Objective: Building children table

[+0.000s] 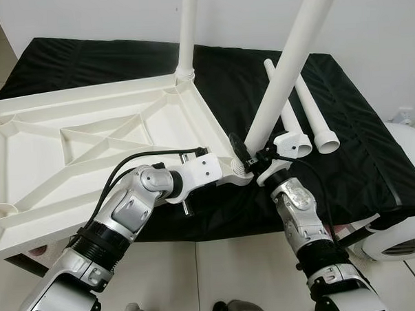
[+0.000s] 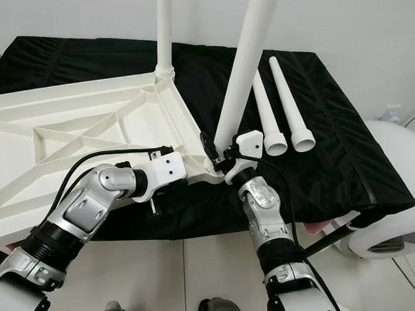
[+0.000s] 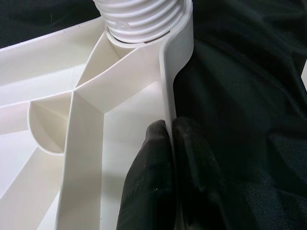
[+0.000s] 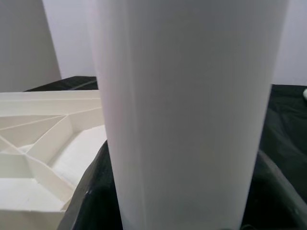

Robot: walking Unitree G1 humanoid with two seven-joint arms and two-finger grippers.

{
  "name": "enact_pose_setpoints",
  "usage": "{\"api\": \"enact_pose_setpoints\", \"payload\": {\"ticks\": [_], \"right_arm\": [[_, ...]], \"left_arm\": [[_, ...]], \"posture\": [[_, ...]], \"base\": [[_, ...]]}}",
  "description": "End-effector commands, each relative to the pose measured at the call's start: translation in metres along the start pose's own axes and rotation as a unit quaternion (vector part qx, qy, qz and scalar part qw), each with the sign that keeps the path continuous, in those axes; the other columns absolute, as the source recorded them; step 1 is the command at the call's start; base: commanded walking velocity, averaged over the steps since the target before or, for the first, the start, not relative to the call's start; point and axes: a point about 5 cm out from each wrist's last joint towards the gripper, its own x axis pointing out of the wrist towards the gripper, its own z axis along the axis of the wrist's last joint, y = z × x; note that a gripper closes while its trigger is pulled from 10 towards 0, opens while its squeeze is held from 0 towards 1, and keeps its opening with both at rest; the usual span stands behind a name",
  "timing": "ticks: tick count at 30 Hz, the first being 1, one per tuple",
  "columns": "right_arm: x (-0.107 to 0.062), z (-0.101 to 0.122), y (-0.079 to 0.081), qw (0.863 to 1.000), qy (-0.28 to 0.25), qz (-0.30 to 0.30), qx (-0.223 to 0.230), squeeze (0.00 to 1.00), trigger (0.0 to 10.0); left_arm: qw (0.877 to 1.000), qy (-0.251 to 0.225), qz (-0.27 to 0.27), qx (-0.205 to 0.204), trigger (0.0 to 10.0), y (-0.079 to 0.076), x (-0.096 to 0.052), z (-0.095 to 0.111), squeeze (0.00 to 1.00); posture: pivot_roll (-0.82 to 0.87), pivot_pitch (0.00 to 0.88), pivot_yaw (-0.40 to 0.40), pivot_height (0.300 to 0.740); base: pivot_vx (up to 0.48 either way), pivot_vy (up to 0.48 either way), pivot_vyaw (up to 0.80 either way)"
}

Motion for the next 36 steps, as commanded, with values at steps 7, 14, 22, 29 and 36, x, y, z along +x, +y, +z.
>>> {"api": "enact_pose_setpoints", "payload": {"ticks": [7, 14, 22, 29, 36], "right_arm": [[-0.028, -0.038, -0.012, 0.989, 0.101, -0.102, 0.020, 0.00, 10.0], [-0.022, -0.034, -0.010, 0.984, 0.109, -0.140, 0.006, 0.00, 10.0], [-0.016, -0.032, -0.009, 0.975, 0.126, -0.182, 0.005, 0.00, 10.0], [-0.010, -0.029, -0.012, 0.967, 0.143, -0.210, 0.012, 0.00, 10.0], [-0.011, -0.025, -0.017, 0.958, 0.152, -0.243, 0.000, 0.00, 10.0]], "left_arm": [[1.000, 0.025, 0.008, 0.000, 10.0, 0.001, -0.007, -0.010, 0.00], [1.000, 0.026, 0.008, -0.002, 10.0, 0.000, -0.008, -0.010, 0.00], [1.000, 0.029, 0.010, -0.005, 10.0, -0.001, -0.010, -0.012, 0.00], [0.999, 0.031, 0.011, -0.007, 10.0, -0.001, -0.011, -0.012, 0.00], [0.999, 0.030, 0.011, -0.008, 10.0, -0.003, -0.010, -0.011, 0.00]], "posture": [[0.06, 0.079, -0.076, 0.740], [0.07, 0.090, -0.078, 0.740], [0.07, 0.103, -0.084, 0.740], [0.07, 0.110, -0.086, 0.740], [0.07, 0.107, -0.089, 0.740]], "base": [[0.000, 0.000, 0.00], [0.000, 0.000, 0.00], [0.000, 0.000, 0.00], [0.000, 0.000, 0.00], [0.000, 0.000, 0.00]]}}
